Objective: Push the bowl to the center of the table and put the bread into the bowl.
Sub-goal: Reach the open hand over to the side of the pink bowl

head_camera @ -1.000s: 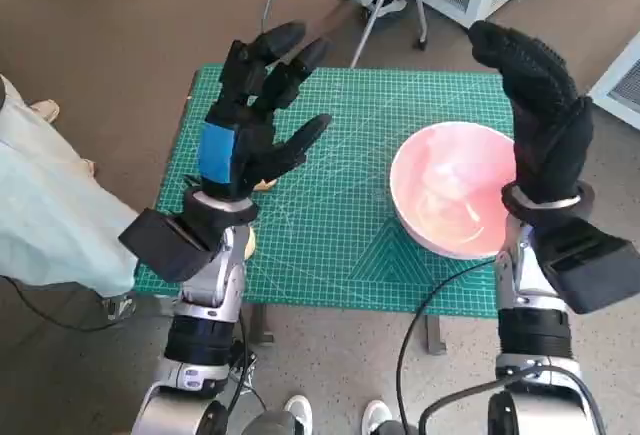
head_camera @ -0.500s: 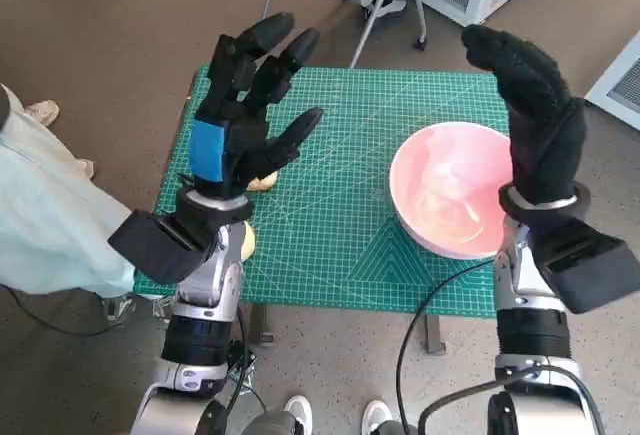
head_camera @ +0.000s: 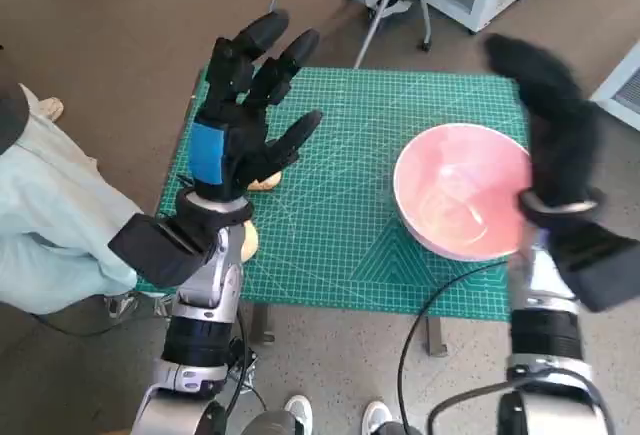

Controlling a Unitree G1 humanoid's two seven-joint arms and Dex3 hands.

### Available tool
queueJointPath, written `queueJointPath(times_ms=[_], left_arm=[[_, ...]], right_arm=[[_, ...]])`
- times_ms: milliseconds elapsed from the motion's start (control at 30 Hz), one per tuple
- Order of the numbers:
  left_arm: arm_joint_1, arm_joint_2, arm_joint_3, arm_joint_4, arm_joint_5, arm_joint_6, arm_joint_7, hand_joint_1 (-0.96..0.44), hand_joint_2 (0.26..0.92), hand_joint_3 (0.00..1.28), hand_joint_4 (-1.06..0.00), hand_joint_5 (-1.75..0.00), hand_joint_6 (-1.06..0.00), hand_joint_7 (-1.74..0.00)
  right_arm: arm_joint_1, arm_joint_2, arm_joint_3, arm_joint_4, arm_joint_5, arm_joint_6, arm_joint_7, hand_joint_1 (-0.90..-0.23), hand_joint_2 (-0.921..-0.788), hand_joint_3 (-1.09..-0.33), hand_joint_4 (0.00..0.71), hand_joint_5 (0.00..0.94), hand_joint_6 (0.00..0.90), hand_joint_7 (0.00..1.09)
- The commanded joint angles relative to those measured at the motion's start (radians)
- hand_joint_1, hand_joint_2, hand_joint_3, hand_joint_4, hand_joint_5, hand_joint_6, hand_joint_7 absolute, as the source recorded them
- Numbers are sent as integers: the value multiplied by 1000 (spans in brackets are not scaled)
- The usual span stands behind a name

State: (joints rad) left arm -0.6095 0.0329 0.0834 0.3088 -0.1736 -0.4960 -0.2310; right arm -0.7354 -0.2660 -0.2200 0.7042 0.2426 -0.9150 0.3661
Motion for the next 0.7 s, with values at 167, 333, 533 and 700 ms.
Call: queueJointPath(times_ms=[167, 333, 533, 700], left_arm=[[35, 7, 14, 2, -26, -1, -18, -329, 921, 231, -424, -30, -79, -450], [44, 11, 21, 4, -35, 2, -25, -333, 921, 228, -423, -19, -98, -408], [46, 13, 28, 13, -39, 4, -28, -336, 921, 226, -426, -11, -122, -362], [49, 15, 32, 14, -38, 4, -27, -352, 921, 228, -435, -10, -142, -324]], right_arm=[[84, -52, -115, 140, -10, -76, -103, -506, -921, -767, 288, 27, 0, 741], [109, -77, -162, 262, -25, -114, -164, -483, -921, -783, 289, 34, -1, 733], [123, -77, -179, 385, -52, -125, -239, -473, -921, -829, 285, 28, -1, 721], [125, -47, -186, 471, -37, -66, -250, -457, -921, -850, 266, 14, 4, 673]])
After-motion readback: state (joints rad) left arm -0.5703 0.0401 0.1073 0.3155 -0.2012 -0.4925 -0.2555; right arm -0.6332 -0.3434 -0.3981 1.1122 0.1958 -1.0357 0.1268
